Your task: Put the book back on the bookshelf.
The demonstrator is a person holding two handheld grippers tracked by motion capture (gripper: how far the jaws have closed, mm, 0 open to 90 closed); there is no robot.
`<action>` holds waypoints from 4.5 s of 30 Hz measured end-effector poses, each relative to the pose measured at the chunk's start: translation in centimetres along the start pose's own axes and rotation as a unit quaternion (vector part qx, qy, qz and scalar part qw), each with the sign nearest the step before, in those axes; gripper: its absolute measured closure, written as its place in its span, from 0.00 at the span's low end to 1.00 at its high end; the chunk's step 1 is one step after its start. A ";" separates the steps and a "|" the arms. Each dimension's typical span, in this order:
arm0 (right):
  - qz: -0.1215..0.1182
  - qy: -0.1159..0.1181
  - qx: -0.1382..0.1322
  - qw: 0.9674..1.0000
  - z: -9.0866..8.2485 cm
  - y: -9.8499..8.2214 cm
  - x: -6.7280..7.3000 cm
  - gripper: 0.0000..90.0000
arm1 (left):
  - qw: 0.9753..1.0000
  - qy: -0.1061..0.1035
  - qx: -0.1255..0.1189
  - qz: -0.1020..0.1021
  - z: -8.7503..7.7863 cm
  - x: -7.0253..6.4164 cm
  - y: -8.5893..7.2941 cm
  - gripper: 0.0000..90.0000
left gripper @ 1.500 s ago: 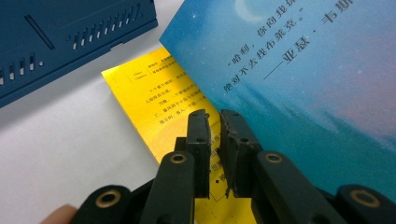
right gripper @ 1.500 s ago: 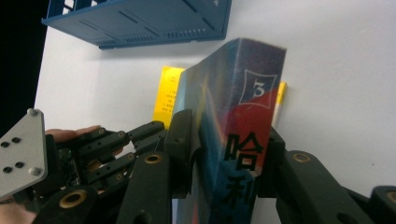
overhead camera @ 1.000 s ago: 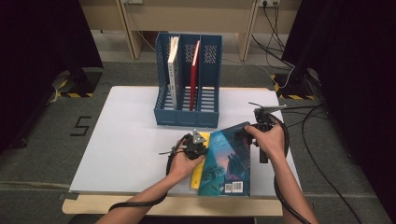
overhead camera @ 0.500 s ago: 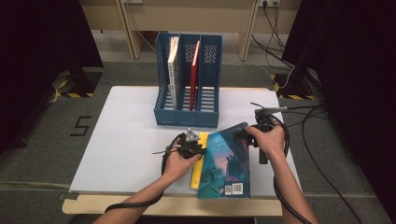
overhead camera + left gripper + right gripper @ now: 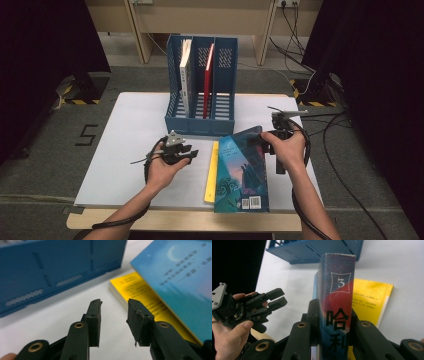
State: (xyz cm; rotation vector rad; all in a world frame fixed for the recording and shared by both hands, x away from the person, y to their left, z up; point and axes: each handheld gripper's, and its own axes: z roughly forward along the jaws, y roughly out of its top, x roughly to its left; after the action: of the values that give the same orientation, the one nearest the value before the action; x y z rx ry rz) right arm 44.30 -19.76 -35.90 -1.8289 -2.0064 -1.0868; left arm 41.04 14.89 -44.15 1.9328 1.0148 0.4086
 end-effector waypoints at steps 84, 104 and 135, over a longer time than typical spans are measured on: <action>-0.025 -0.057 -0.018 0.998 1.6 -1.2 -1.7 0.83 | 0.998 -0.044 0.035 0.000 6.6 -4.7 -1.0 0.86; -0.027 -0.003 0.007 1.000 4.5 0.6 2.4 0.83 | 0.999 0.010 0.032 -0.021 4.1 -1.2 -0.8 0.81; -0.030 -0.051 0.032 0.998 6.0 -0.9 3.3 0.73 | 0.990 0.079 0.087 0.078 5.8 -4.3 -1.9 0.96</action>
State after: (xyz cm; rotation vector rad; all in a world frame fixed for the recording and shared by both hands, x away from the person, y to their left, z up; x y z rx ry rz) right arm 44.70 -13.36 -38.41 -1.8366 -2.1411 -0.9512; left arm 41.11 8.83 -48.41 2.1722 1.0320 0.5861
